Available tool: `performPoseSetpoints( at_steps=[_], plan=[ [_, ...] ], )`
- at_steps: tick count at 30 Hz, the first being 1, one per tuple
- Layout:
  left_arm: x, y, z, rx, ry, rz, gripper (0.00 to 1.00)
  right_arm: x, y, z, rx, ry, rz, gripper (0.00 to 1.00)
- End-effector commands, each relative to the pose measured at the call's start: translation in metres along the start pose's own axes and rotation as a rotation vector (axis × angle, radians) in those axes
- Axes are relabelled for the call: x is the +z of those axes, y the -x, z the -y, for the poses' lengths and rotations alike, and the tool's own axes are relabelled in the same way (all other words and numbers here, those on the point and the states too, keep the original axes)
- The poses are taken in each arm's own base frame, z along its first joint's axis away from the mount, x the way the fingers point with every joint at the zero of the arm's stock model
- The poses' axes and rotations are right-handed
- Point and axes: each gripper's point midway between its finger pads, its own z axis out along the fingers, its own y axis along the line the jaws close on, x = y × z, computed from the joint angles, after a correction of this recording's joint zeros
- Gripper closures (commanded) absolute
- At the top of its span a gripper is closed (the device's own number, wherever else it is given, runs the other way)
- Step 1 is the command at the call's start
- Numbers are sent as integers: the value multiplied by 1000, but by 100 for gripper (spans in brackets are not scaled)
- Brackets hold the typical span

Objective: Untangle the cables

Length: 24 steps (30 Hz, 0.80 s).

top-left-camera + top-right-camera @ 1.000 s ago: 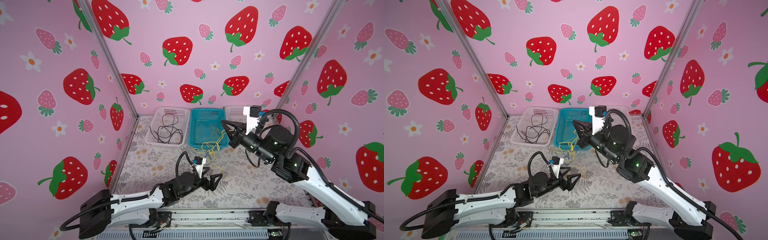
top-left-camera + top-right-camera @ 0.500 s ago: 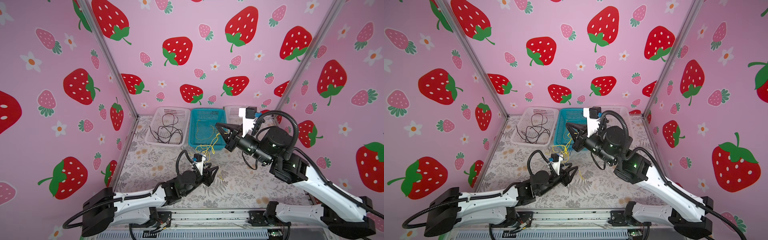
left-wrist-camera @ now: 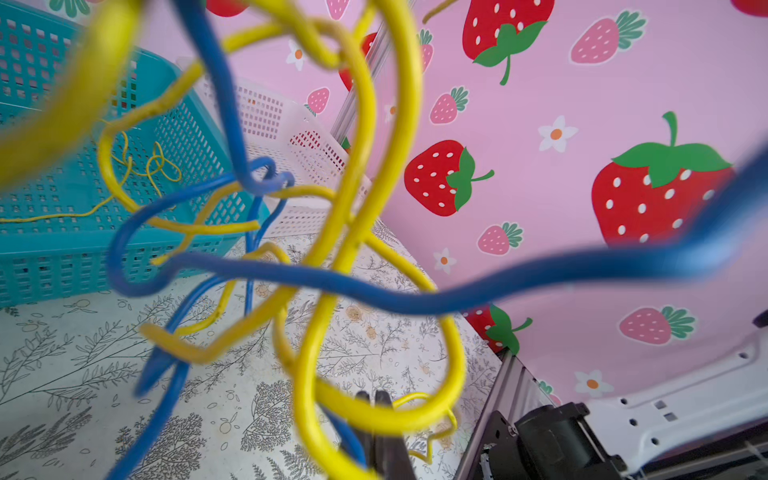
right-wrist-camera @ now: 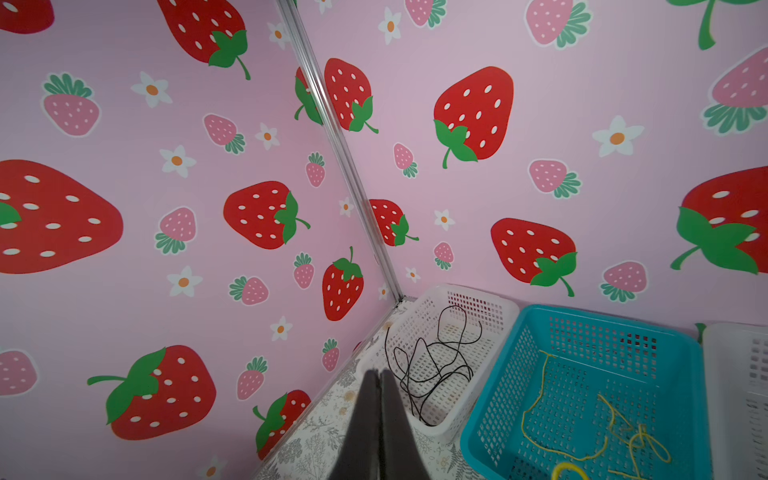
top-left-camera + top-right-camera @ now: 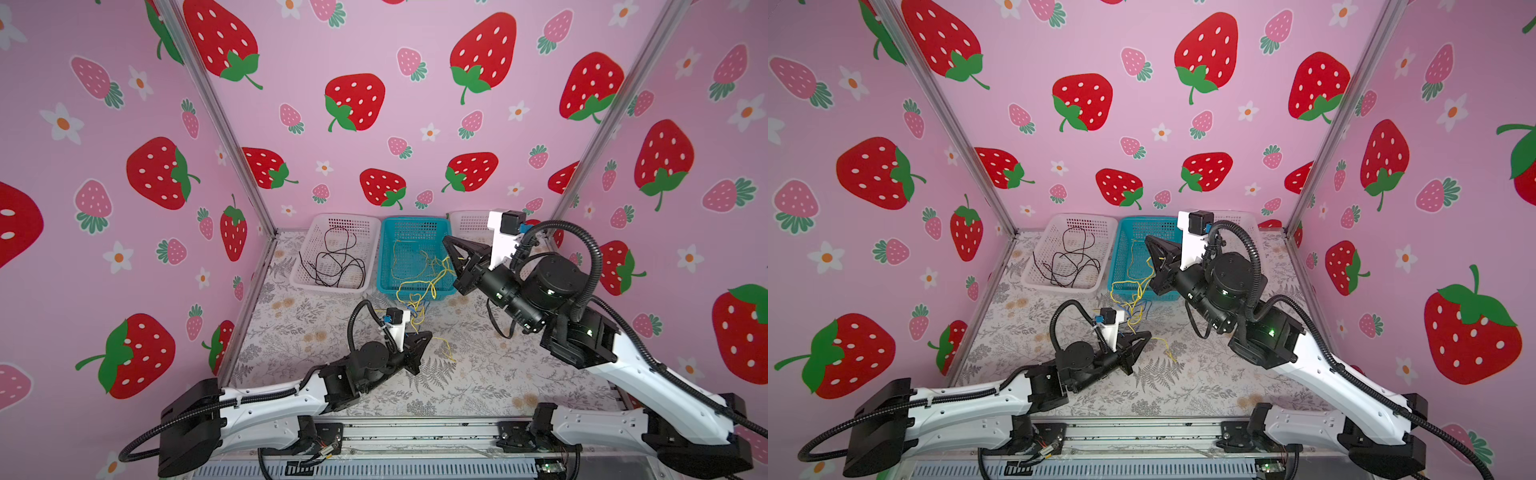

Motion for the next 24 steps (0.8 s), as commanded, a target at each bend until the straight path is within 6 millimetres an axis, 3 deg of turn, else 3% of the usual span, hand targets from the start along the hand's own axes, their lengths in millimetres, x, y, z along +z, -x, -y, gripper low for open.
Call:
performPoseSetpoints(
  at_steps=[1, 5, 10, 13, 18, 24],
  plan=[
    [-11, 3, 6, -52, -41, 2, 100, 5, 1, 24, -30, -109, 38, 100],
    [-25, 2, 15, -84, -95, -23, 100, 10, -11, 70, -40, -250, 32, 100],
    [-42, -2, 42, -116, -243, -105, 100, 13, -35, 148, 46, -383, -11, 100],
    [-60, 1, 53, -132, -304, -131, 100, 6, -48, 174, 76, -433, -28, 100],
    [-101, 21, 61, -104, -347, -118, 100, -21, -72, 211, 104, -565, -48, 100],
    [-149, 41, 43, -83, -282, -54, 100, -61, -108, 251, 146, -702, -85, 100]
  ],
)
